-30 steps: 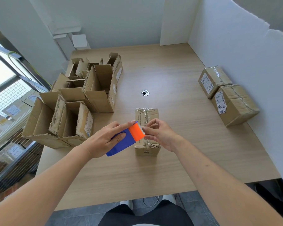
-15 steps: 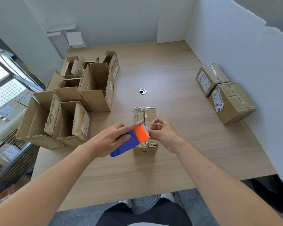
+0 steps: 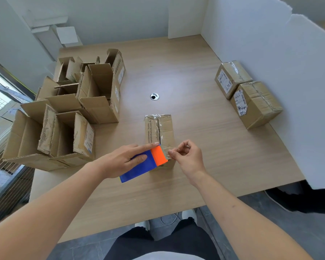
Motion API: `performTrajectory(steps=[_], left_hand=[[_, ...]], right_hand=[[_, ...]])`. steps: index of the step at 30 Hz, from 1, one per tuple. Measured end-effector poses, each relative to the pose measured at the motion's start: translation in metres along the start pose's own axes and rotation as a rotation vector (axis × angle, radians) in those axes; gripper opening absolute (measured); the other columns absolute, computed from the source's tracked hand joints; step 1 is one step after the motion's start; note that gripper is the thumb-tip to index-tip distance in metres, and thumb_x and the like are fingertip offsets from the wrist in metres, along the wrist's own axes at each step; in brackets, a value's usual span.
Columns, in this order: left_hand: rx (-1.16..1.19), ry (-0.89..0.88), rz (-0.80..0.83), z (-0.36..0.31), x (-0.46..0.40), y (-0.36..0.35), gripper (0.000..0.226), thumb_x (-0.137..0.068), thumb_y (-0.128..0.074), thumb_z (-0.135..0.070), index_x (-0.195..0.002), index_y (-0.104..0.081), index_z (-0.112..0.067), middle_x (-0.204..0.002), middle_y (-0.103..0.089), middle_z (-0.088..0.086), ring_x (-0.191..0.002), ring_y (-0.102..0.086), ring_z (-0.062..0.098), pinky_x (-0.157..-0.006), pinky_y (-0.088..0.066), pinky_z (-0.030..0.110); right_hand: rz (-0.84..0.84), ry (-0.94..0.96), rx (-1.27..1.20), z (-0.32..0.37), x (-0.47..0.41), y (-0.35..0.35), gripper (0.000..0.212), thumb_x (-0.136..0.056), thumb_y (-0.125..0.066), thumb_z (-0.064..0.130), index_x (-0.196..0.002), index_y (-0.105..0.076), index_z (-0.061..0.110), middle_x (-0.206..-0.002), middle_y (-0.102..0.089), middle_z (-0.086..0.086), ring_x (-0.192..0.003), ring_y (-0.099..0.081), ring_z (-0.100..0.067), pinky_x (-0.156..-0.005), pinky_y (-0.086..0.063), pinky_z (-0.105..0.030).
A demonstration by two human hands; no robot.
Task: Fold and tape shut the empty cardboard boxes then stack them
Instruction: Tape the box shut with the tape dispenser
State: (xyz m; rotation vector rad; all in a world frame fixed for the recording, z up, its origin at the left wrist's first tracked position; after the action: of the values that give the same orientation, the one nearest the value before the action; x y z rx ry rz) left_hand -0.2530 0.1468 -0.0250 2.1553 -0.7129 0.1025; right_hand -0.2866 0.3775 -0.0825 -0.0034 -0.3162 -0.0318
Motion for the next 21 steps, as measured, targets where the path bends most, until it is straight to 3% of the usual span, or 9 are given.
performTrajectory(steps=[4,6,9,15,19,21], left_hand=[[0.014,0.024,0.039,0.016,0.01,-0.002,0.049,-0.109,-0.038,-0.042,-0.149,-0.024,-0.066,-0.144,-0.051,-0.018,-0.121,-0.052,0.011,-0.103,-0.043,0.041],[-0.01,0.015,0.056,0.019,0.013,-0.003,0.049,-0.109,-0.038,-0.043,-0.149,-0.023,-0.066,-0.141,-0.052,-0.018,-0.119,-0.052,0.009,-0.102,-0.043,0.038],[-0.049,0.018,0.081,0.022,0.016,0.003,0.051,-0.109,-0.037,-0.042,-0.148,-0.02,-0.069,-0.131,-0.05,-0.026,-0.11,-0.048,-0.007,-0.091,-0.038,0.018],[-0.124,0.072,0.144,0.045,0.027,0.013,0.05,-0.106,-0.03,-0.052,-0.147,-0.011,-0.072,-0.114,-0.052,-0.013,-0.094,-0.054,0.009,-0.082,-0.047,0.03],[-0.157,0.071,0.161,0.057,0.02,0.019,0.057,-0.09,-0.016,-0.078,-0.146,-0.009,-0.073,-0.112,-0.05,-0.013,-0.094,-0.054,0.011,-0.082,-0.05,0.033],[-0.185,0.077,0.186,0.063,0.015,0.019,0.057,-0.089,-0.015,-0.079,-0.145,-0.009,-0.074,-0.111,-0.049,-0.015,-0.094,-0.054,0.01,-0.082,-0.049,0.032]], right_hand=[[-0.079,0.0,-0.027,-0.004,0.001,0.024,0.036,-0.081,-0.079,-0.009,-0.082,-0.049,0.01,-0.079,-0.068,-0.017,-0.065,-0.066,-0.019,-0.069,-0.059,-0.035],[-0.095,-0.001,-0.025,-0.005,0.002,0.031,0.035,-0.081,-0.078,-0.01,-0.082,-0.049,0.009,-0.078,-0.068,-0.015,-0.066,-0.066,-0.02,-0.069,-0.06,-0.034],[-0.188,-0.002,-0.038,-0.008,-0.001,0.048,0.035,-0.082,-0.077,-0.011,-0.082,-0.05,0.009,-0.074,-0.069,-0.008,-0.067,-0.066,-0.018,-0.071,-0.06,-0.034],[-0.235,0.0,-0.063,-0.018,-0.004,0.058,0.035,-0.082,-0.078,-0.009,-0.081,-0.05,0.011,-0.075,-0.065,-0.009,-0.069,-0.069,-0.017,-0.069,-0.06,-0.031],[-0.235,-0.014,-0.082,-0.029,-0.012,0.049,0.035,-0.083,-0.078,-0.009,-0.081,-0.049,0.011,-0.073,-0.063,-0.004,-0.067,-0.067,-0.016,-0.07,-0.06,-0.031],[-0.229,-0.032,-0.09,-0.035,-0.017,0.046,0.035,-0.083,-0.078,-0.01,-0.082,-0.049,0.011,-0.071,-0.062,-0.002,-0.065,-0.066,-0.016,-0.069,-0.059,-0.03]])
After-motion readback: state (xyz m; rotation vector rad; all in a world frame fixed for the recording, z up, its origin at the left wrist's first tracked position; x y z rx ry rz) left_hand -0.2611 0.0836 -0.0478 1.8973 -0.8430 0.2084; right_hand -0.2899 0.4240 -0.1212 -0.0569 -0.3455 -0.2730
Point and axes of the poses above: each hand's wrist, its own x-axis away from the middle knuckle, its own y-axis out of the back of the hand, z = x × y, the point moved 5 cm from there along -x, towards the middle knuckle
